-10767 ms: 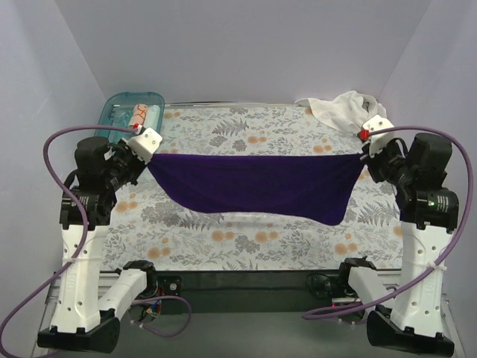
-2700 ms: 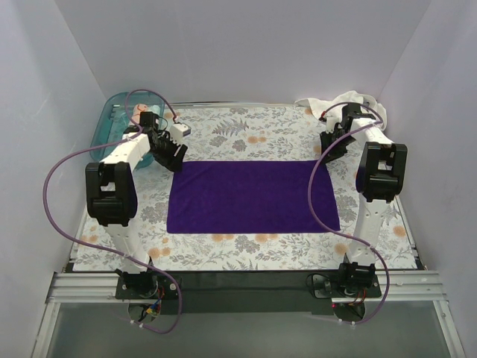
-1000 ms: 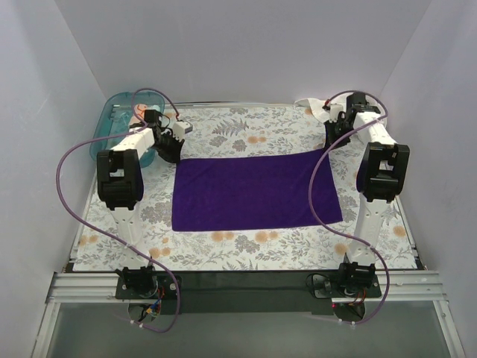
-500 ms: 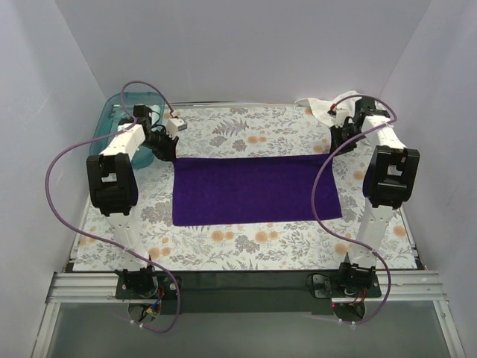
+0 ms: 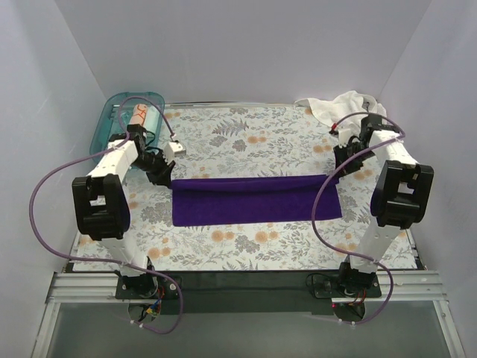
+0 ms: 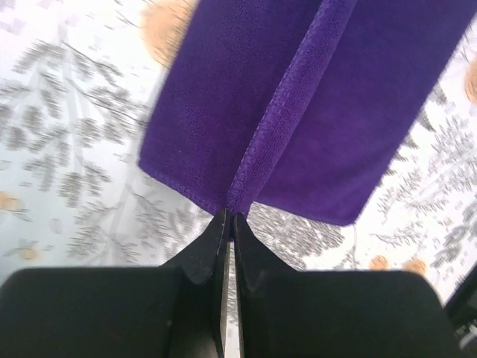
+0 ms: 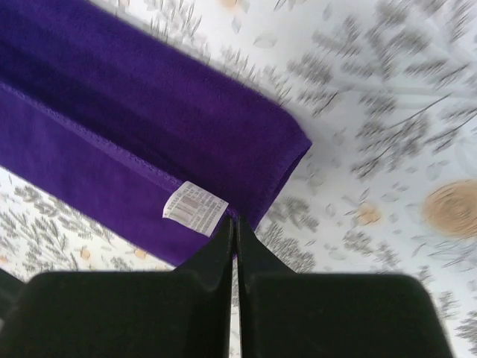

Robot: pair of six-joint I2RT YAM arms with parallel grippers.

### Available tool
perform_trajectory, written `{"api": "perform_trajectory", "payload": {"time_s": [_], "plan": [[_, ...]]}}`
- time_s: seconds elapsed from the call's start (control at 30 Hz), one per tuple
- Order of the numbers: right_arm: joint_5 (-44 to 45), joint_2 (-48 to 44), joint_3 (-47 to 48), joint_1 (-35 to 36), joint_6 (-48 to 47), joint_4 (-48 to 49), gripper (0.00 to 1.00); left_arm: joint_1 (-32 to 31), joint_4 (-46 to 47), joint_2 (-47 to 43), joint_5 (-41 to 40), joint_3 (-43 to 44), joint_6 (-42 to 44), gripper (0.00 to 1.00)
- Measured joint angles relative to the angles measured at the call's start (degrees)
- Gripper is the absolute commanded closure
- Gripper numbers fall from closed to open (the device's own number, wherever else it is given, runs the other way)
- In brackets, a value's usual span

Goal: Roll the towels
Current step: Fold the towel

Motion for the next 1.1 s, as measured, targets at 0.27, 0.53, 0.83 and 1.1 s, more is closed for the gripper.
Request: {"api": "perform_trajectory", "payload": {"time_s": [0.27, 0.53, 0.83, 1.1], "plan": [[1.9, -5.9, -13.5, -0.2, -4.7, -1.8, 0.99, 0.2, -1.4, -6.1, -0.9, -12.4, 3.7, 1.00], [3.1, -5.2, -16.4, -0.2, -5.2, -0.3, 0.99, 0.2, 3.0, -5.3, -1.6, -18.7, 0.6, 1.00], [3.7, -5.1, -16.1, -0.3, -5.2, 0.0, 0.99, 0.2, 3.1, -4.8, -1.9, -16.7, -1.3, 1.00], [3.7, -7.7, -13.6, -1.3, -6.7, -1.5, 0.99, 0.2, -1.7, -8.1, -1.2, -12.0, 1.3, 1.00]]}}
